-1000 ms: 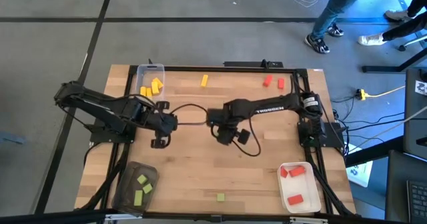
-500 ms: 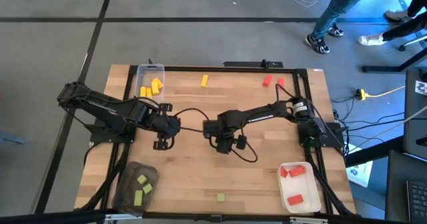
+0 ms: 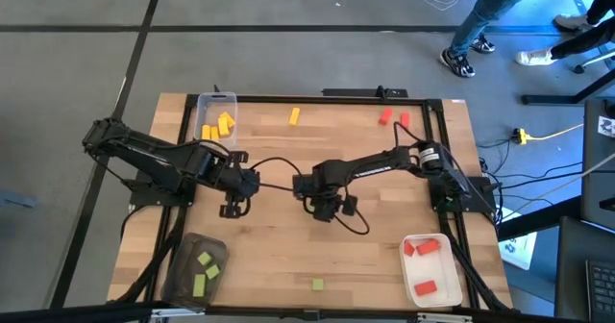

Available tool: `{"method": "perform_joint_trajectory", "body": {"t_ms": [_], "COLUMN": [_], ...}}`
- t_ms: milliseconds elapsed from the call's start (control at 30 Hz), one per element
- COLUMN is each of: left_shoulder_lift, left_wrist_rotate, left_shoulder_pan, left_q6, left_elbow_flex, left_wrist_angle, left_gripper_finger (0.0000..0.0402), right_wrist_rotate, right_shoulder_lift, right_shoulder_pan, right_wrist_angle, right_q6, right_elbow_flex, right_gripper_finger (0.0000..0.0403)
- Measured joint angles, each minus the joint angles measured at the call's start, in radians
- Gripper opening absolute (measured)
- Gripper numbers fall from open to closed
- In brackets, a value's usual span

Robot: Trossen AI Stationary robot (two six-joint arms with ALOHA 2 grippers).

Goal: Sort & place blocks by color
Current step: Put the green block into the black bin

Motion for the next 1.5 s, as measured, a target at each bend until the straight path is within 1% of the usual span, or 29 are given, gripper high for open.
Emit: {"method": "perform_joint_trajectory", "body": {"t_ms": [200, 333, 500, 600, 700, 767, 867, 967, 1067, 1133, 1267, 1367, 1433, 1500], "left_shoulder_lift": [0.000, 0.000, 0.000, 0.000, 0.000, 0.000, -0.001, -0.001, -0.001, -0.001, 0.012, 0.058, 0.088, 0.127], "left_wrist_rotate": [0.000, -0.001, -0.003, -0.007, -0.044, -0.072, -0.065, -0.050, -0.061, -0.064, -0.057, -0.061, -0.064, -0.057], "left_shoulder_pan": [0.000, 0.000, 0.000, 0.000, 0.000, 0.000, 0.000, -0.001, 0.001, 0.000, -0.001, 0.011, 0.021, 0.033], "left_q6": [0.006, 0.047, 0.066, 0.151, 0.206, 0.235, 0.266, 0.267, 0.272, 0.312, 0.465, 0.616, 0.708, 0.803], "left_elbow_flex": [0.000, 0.000, 0.000, 0.000, 0.000, -0.001, -0.001, -0.001, -0.002, -0.002, -0.001, -0.002, -0.001, -0.001], "left_wrist_angle": [0.000, 0.001, 0.028, 0.035, 0.058, 0.079, 0.094, 0.095, 0.120, 0.152, 0.236, 0.310, 0.381, 0.417], "left_gripper_finger": [0.0104, 0.0104, 0.0104, 0.0104, 0.0104, 0.0104, 0.0104, 0.0104, 0.0104, 0.0104, 0.0104, 0.0104, 0.0104, 0.0104], "right_wrist_rotate": [-0.013, -0.102, -0.172, -0.229, -0.295, -0.324, -0.372, -0.410, -0.412, -0.412, -0.412, -0.412, -0.412, -0.412], "right_shoulder_lift": [0.002, 0.002, 0.001, 0.000, -0.001, -0.008, -0.038, -0.100, -0.171, -0.218, -0.304, -0.362, -0.395, -0.422], "right_shoulder_pan": [0.000, -0.005, -0.033, -0.062, -0.088, -0.100, -0.110, -0.119, -0.129, -0.137, -0.152, -0.165, -0.172, -0.179], "right_wrist_angle": [-0.185, -0.246, -0.368, -0.481, -0.572, -0.566, -0.570, -0.569, -0.569, -0.569, -0.569, -0.569, -0.568, -0.569], "right_q6": [0.005, 0.025, 0.036, 0.083, 0.145, 0.206, 0.249, 0.264, 0.281, 0.315, 0.372, 0.415, 0.421, 0.420], "right_elbow_flex": [0.125, 0.224, 0.367, 0.467, 0.564, 0.619, 0.683, 0.699, 0.694, 0.694, 0.694, 0.694, 0.694, 0.693], "right_gripper_finger": [0.0112, 0.0113, 0.0114, 0.0114, 0.0114, 0.0114, 0.0114, 0.0114, 0.0114, 0.0114, 0.0114, 0.0114, 0.0114, 0.0114]}}
